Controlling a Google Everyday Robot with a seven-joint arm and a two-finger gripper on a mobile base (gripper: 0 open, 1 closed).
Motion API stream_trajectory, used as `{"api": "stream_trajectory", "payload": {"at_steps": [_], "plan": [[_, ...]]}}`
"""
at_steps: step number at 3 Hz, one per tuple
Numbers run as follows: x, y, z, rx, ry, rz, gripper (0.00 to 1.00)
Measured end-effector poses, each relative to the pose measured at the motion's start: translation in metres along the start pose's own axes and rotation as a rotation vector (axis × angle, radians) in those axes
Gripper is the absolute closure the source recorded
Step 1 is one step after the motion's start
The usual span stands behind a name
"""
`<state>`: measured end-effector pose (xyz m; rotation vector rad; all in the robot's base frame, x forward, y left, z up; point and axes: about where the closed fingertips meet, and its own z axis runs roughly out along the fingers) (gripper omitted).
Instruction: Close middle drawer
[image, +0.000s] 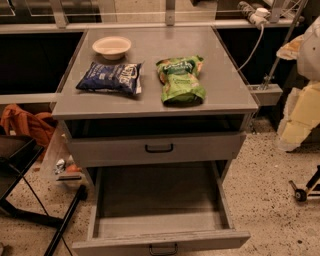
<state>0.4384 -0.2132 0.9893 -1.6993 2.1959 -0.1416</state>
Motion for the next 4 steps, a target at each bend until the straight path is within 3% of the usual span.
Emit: {"api": "stream_trajectory", "payload": {"at_steps": [1, 2, 4], "plan": [[-0.002, 0.004, 0.005, 0.007, -0.011, 0.004, 0.00], [-0.003, 0.027, 0.034, 0.000, -0.070, 0.031, 0.00], [0.045, 0.114, 0.170, -0.113, -0.327, 0.176, 0.00]]}}
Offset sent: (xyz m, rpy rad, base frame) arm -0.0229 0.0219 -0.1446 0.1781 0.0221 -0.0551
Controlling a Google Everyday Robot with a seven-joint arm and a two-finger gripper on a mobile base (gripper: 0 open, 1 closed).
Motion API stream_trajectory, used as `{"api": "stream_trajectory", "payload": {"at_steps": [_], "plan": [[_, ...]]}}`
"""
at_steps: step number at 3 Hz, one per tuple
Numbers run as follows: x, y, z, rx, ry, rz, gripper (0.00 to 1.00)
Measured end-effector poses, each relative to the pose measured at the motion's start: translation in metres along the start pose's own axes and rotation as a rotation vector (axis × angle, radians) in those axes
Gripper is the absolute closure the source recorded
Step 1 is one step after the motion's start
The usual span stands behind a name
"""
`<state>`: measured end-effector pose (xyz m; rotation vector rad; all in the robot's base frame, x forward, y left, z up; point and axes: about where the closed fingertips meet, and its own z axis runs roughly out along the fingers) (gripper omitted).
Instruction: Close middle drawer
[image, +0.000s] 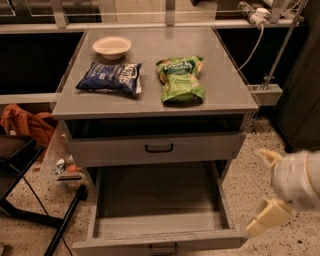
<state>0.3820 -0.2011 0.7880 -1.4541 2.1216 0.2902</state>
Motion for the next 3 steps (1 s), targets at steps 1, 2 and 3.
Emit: {"api": "stream_trajectory", "payload": {"at_steps": [1, 2, 3], "plan": [[0.052, 0.042, 0.065, -0.059, -0.173, 0.134, 0.00], [0.080, 0.054, 0.076, -0.059, -0.250, 0.175, 0.00], [0.080, 0.054, 0.076, -0.060, -0.250, 0.176, 0.00]]}}
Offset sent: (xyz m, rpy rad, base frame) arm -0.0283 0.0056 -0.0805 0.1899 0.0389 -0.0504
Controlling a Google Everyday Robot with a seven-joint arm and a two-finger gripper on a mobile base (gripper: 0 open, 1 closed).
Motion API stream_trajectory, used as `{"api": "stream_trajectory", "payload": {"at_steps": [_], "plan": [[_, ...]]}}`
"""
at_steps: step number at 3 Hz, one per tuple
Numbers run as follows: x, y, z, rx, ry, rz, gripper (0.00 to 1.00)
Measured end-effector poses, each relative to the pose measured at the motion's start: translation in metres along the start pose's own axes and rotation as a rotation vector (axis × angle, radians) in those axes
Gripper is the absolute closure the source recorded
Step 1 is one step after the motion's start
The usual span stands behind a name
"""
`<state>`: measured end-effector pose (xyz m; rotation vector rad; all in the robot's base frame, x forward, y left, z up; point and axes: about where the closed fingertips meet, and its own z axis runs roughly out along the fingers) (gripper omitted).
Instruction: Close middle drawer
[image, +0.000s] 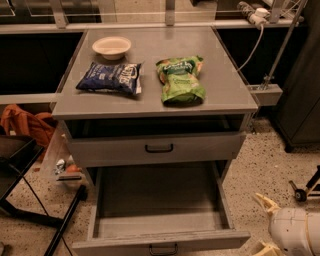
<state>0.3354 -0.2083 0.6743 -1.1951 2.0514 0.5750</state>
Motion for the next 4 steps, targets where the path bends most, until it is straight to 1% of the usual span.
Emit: {"api": "stream_trajectory", "payload": {"at_steps": [1, 2, 3, 4], "plan": [[0.021, -0.006, 0.014, 0.046, -0.015, 0.020, 0.00], [0.072, -0.024, 0.040, 0.134, -0.029, 0.074, 0.00], [0.112, -0.032, 0.064, 0.207, -0.064, 0.121, 0.00], [0.141, -0.023, 0.084, 0.225, -0.079, 0.172, 0.00]]}}
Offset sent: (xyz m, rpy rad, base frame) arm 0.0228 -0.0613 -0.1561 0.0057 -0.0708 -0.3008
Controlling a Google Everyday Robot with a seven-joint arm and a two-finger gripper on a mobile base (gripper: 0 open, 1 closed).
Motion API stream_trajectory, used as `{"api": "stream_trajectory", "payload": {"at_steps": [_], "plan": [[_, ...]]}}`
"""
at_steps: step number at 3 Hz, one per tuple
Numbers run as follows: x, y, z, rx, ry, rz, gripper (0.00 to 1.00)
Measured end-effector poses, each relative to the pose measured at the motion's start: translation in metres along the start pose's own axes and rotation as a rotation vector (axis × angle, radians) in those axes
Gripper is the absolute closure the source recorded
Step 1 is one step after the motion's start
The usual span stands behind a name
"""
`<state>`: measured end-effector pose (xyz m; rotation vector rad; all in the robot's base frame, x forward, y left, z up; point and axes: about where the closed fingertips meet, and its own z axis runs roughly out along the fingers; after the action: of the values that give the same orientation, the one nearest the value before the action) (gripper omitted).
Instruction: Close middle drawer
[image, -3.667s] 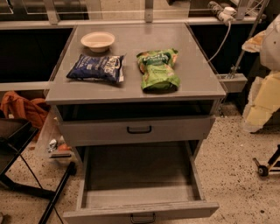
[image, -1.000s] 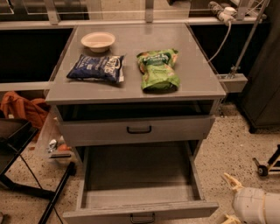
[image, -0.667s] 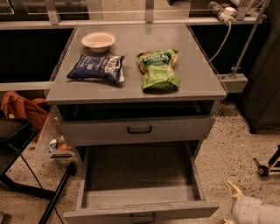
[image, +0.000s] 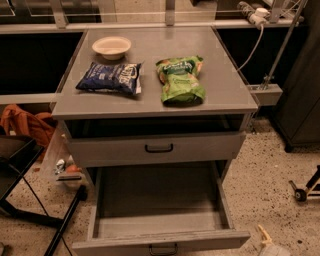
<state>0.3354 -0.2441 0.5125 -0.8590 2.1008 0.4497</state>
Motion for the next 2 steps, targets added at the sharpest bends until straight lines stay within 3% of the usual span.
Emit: {"api": "stream_trajectory", "payload": {"at_steps": [1, 2], "plan": [[0.025, 0.014, 0.009, -0.005, -0.009, 0.049, 0.19], [0.035, 0.032, 0.032, -0.082, -0.041, 0.071, 0.42]]}}
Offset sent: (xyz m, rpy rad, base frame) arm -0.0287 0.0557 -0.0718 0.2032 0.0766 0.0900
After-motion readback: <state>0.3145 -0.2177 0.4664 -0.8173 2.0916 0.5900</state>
